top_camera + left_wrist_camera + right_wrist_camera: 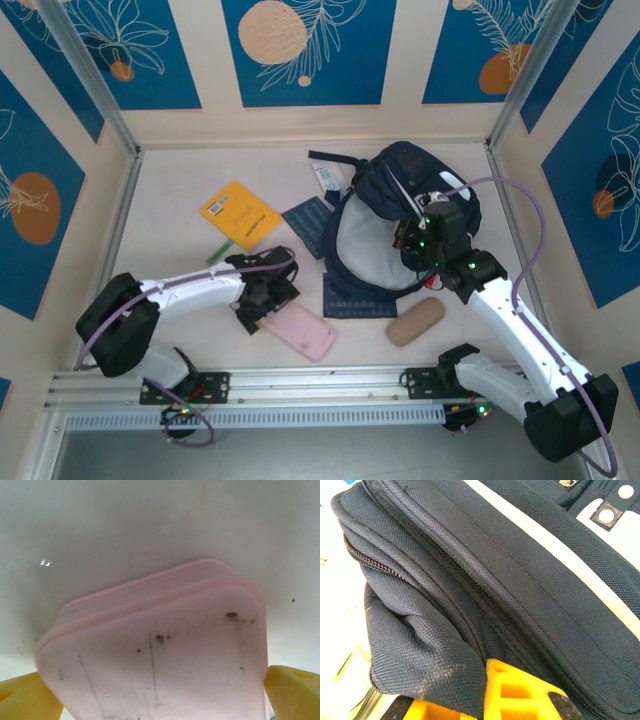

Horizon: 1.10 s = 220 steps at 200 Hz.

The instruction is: Pack books, pencil case, and school supplies into a backpack

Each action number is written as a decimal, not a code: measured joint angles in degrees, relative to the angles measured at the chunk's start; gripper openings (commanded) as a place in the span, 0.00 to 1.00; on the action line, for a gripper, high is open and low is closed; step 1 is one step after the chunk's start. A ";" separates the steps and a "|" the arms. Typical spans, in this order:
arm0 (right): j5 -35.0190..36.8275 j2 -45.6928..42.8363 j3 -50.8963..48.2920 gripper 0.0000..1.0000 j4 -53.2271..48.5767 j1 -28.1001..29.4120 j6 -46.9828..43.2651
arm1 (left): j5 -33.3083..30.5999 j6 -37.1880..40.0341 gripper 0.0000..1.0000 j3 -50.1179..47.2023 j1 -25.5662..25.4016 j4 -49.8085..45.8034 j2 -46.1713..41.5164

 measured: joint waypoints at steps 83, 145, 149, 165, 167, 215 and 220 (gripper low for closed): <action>-1.07 0.02 -0.02 0.00 0.15 -0.28 0.20 | 0.44 0.02 0.99 3.78 -0.02 -0.50 4.11; -1.55 0.02 -0.24 0.00 0.37 -0.37 0.44 | 0.57 0.63 1.00 8.09 -0.02 -3.19 7.78; -1.57 0.04 -0.24 0.00 0.37 -0.37 0.44 | 0.68 0.63 1.00 8.48 -0.02 -3.26 8.11; -1.68 0.02 -0.24 0.00 0.39 -0.37 0.44 | 0.70 0.63 1.00 9.46 0.00 -3.17 8.90; -1.68 0.02 -0.24 0.00 0.39 -0.37 0.44 | 0.70 0.63 1.00 9.53 0.00 -3.17 8.96; -1.70 0.02 -0.24 0.00 0.42 -0.37 0.44 | 0.66 0.72 1.00 10.23 1.20 -3.02 9.38; -1.73 0.02 -0.24 0.00 0.42 -0.37 0.44 | 0.52 0.81 1.00 10.38 1.51 -2.99 9.46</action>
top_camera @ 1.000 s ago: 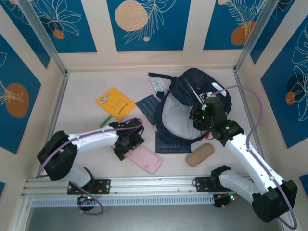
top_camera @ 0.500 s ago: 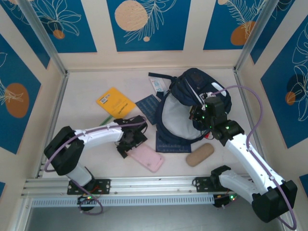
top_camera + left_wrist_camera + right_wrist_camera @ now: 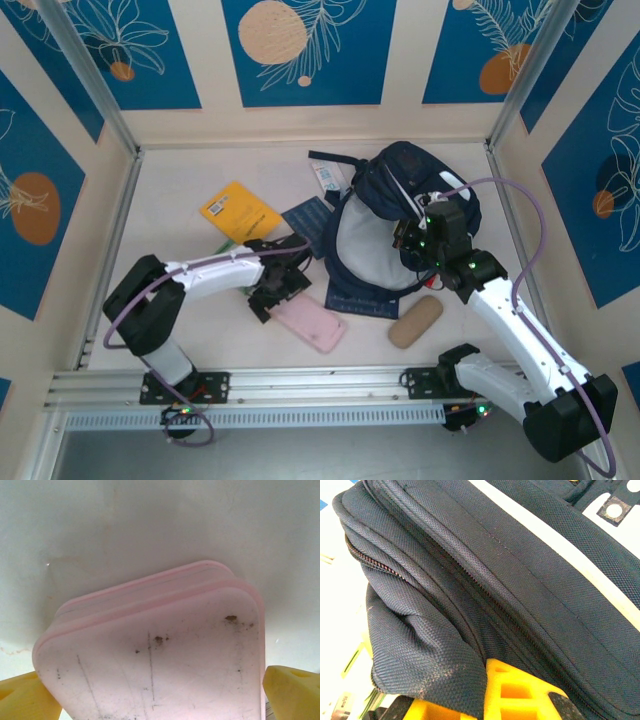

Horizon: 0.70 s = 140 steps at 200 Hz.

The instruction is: Pack books, pencil case, and school supplies into a backpack

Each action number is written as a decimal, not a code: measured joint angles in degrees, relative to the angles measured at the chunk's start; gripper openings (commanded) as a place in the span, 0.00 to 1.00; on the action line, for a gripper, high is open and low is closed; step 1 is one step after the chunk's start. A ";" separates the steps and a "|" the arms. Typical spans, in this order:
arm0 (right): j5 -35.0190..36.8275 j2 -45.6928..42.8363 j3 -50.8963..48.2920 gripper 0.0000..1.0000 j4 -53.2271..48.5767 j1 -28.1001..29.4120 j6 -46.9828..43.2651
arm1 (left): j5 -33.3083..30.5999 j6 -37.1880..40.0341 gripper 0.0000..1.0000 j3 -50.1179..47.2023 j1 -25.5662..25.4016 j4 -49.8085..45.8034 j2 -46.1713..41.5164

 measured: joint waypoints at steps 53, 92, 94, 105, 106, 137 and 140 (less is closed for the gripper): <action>-0.02 0.00 0.00 0.00 -0.02 0.00 -0.02 | -3.52 1.03 1.00 2.69 4.22 -0.04 0.20; -0.02 0.00 0.00 0.00 -0.02 0.00 -0.02 | -3.30 2.01 1.00 3.28 3.74 -0.07 0.22; -0.02 0.00 0.00 0.00 -0.04 0.00 -0.02 | -3.28 2.05 1.00 3.28 3.69 -0.07 0.22; -0.02 0.00 0.00 0.00 -0.04 -0.02 -0.02 | -3.06 2.08 1.00 3.28 3.04 -0.11 0.26; -0.02 0.00 0.00 0.00 -0.04 -0.02 -0.02 | -3.04 2.10 1.00 3.28 2.99 -0.11 0.26; -0.22 0.00 0.00 0.00 -0.07 -0.02 -0.02 | -2.05 2.19 1.00 3.28 0.59 -0.26 0.33; -0.22 0.00 0.00 0.00 -0.07 -0.02 -0.02 | -2.01 2.21 1.00 3.28 0.37 -0.26 0.33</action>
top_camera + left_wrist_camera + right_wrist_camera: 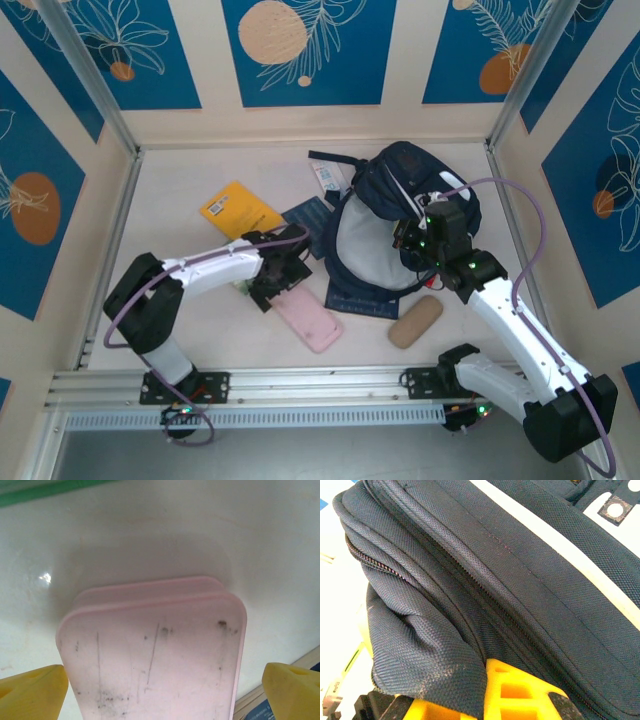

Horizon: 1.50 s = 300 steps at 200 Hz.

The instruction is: Pack books, pencil case, and school supplies into a backpack

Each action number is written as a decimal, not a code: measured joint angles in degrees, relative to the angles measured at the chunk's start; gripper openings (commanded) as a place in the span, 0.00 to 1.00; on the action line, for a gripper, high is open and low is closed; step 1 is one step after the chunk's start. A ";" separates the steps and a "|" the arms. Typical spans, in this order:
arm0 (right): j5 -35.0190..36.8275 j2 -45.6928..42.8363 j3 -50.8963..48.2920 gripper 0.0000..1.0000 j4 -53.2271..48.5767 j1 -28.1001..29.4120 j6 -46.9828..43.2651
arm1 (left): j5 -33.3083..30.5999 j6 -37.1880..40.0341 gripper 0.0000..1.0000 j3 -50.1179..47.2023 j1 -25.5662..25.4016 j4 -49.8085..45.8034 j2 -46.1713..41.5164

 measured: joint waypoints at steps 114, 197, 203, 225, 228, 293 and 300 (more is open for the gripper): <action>-0.85 0.00 0.00 0.00 -0.02 -0.17 0.02 | 1.33 0.00 0.97 2.51 -1.79 -0.02 7.34; -1.03 -1.25 0.02 0.00 -1.05 -0.26 -0.02 | -0.42 0.04 0.74 2.99 -1.77 -1.46 0.83; -1.05 -1.40 0.02 0.00 -1.27 -0.26 0.00 | -0.48 0.04 0.74 2.99 -1.77 -1.53 -0.15; -1.20 -1.51 0.46 0.00 -2.12 -0.26 -0.20 | -0.68 0.11 0.73 3.02 -1.64 -2.27 -3.21; -1.25 -1.51 0.66 0.00 -2.36 -0.26 -0.26 | -0.70 0.20 0.73 3.04 -1.60 -2.45 -3.56; -5.90 -0.37 10.14 0.00 -9.27 -1.66 -1.81 | -6.67 1.95 0.74 17.64 -1.09 -9.51 -11.32; -6.67 0.20 11.54 0.00 -10.03 -1.92 -1.97 | -6.91 2.19 0.74 20.26 -1.05 -9.70 -10.91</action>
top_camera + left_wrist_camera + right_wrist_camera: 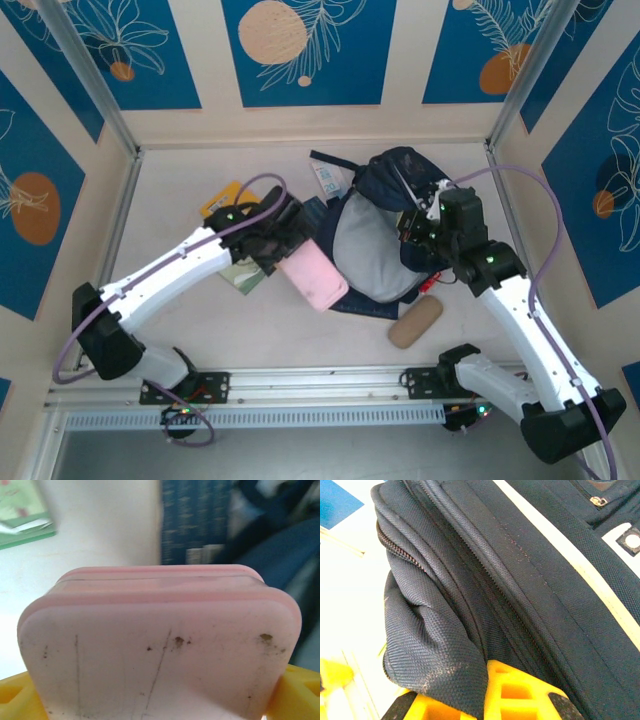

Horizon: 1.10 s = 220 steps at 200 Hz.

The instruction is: Pack books, pencil case, and school supplies into a backpack

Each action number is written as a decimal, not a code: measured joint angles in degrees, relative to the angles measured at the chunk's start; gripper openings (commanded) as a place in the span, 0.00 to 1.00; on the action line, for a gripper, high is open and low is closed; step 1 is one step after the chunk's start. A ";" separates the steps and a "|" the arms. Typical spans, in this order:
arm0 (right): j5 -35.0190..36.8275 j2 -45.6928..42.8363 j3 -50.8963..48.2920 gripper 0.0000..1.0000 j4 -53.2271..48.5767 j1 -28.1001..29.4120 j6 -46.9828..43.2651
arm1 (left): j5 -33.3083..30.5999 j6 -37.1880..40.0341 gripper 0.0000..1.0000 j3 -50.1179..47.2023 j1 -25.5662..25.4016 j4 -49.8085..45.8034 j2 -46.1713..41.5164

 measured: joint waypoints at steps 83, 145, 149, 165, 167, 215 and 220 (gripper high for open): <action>-10.01 8.28 12.33 0.00 -3.52 -7.37 2.32 | -0.39 2.03 0.72 21.99 0.04 2.03 20.09; -12.63 11.08 14.86 0.00 -2.14 -7.50 7.26 | -2.32 2.60 0.87 39.30 -0.20 3.72 32.85; -12.85 11.28 14.91 0.00 -1.88 -7.58 7.74 | -2.27 2.95 0.93 40.30 -0.31 4.20 33.79; -13.81 12.37 15.37 0.00 -1.01 -8.00 9.27 | -1.79 5.51 1.00 45.51 -0.61 6.64 38.07; -13.92 12.50 15.45 0.00 -0.85 -8.09 9.44 | -1.66 6.16 1.00 46.25 -0.70 7.15 38.73; -15.78 13.42 16.04 0.00 1.25 -11.10 12.04 | 0.83 14.82 1.00 51.54 -2.38 11.69 44.00; -15.91 13.42 16.04 0.00 1.25 -11.28 12.13 | 0.96 15.10 1.00 51.54 -2.49 11.89 43.93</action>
